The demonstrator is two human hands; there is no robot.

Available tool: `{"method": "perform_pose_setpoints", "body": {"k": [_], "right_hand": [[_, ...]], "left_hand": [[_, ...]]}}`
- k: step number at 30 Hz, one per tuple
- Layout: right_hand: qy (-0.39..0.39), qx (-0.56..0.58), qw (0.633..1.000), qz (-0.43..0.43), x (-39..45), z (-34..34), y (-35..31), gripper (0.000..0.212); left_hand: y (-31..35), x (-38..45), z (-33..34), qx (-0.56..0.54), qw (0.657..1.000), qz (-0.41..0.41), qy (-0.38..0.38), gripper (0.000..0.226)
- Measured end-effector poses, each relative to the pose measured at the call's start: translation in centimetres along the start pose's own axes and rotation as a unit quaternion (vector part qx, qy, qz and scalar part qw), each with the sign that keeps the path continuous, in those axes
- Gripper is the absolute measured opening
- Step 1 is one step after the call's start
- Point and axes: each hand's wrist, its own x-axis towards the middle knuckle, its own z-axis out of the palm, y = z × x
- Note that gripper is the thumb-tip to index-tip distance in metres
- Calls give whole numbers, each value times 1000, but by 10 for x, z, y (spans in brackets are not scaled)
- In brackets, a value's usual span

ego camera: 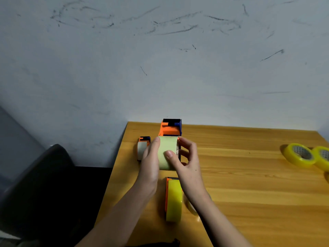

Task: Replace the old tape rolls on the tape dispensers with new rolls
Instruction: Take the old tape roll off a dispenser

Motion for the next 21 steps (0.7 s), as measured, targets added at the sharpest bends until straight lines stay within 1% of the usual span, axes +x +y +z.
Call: {"method": "perform_pose_setpoints", "body": {"k": [4, 8, 11, 16, 21], "right_hand": [[-7, -10, 1000, -15, 1, 2, -3, 63], [33, -14, 999, -28, 2, 7, -5, 55], [51, 1, 998, -25, 4, 8, -8, 52], [64, -13, 997, -32, 6, 7, -8, 45], [71, -36, 994, -77, 5, 6, -11, 46]], "left_hand": [[2, 0, 1, -2, 1000, 17, 0, 37], [3, -1, 7, -24, 999, 20, 17, 37], [5, -3, 10, -41, 999, 23, 4, 34], [5, -5, 10, -42, 999, 12, -2, 32], [9, -9, 10, -63, 998, 13, -6, 32]]}}
